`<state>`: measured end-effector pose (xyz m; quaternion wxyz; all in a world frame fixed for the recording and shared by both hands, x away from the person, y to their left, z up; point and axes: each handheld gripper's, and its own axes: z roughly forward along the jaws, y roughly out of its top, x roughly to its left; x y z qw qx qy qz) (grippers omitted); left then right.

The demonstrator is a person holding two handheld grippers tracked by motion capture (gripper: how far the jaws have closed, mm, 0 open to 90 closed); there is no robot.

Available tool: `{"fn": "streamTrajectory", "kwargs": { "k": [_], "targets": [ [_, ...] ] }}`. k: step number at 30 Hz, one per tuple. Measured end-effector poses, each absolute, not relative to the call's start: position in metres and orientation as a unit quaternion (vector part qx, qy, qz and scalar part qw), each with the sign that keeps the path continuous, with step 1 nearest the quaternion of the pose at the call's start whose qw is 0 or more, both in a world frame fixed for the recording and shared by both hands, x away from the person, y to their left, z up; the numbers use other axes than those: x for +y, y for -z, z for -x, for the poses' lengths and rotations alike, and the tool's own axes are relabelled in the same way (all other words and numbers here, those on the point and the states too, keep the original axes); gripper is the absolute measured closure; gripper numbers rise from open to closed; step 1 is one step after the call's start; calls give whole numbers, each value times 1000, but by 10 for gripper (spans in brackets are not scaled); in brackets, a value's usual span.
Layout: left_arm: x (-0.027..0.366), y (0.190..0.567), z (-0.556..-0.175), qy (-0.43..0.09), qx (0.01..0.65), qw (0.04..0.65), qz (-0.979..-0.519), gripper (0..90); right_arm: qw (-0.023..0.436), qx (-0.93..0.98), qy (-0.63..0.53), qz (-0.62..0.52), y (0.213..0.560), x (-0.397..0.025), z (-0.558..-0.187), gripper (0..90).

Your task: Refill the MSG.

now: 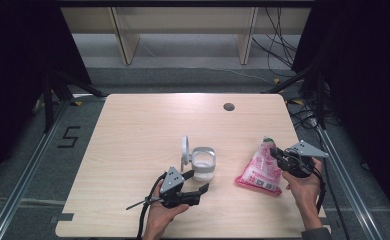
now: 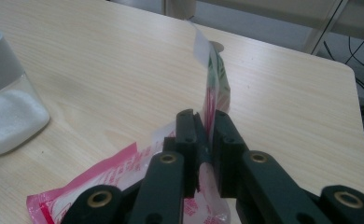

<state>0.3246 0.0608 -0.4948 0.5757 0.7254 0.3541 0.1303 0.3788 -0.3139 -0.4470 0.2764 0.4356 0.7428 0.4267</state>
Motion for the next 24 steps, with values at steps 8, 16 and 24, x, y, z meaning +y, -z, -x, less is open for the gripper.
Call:
{"fn": "streamTrajectory", "kwargs": {
  "k": [8,16,24],
  "targets": [
    [67,494,-324,-134,359,568,-729,278,276,736,-420,-454,450,-317,-380,762],
    [80,491,-323,-144,369,566,-723,269,279,725,-412,-476,453,-319,-380,645],
    [89,487,-323,-155,375,571,-714,281,287,698,-413,-510,452,-322,-376,548]
  ]
}}
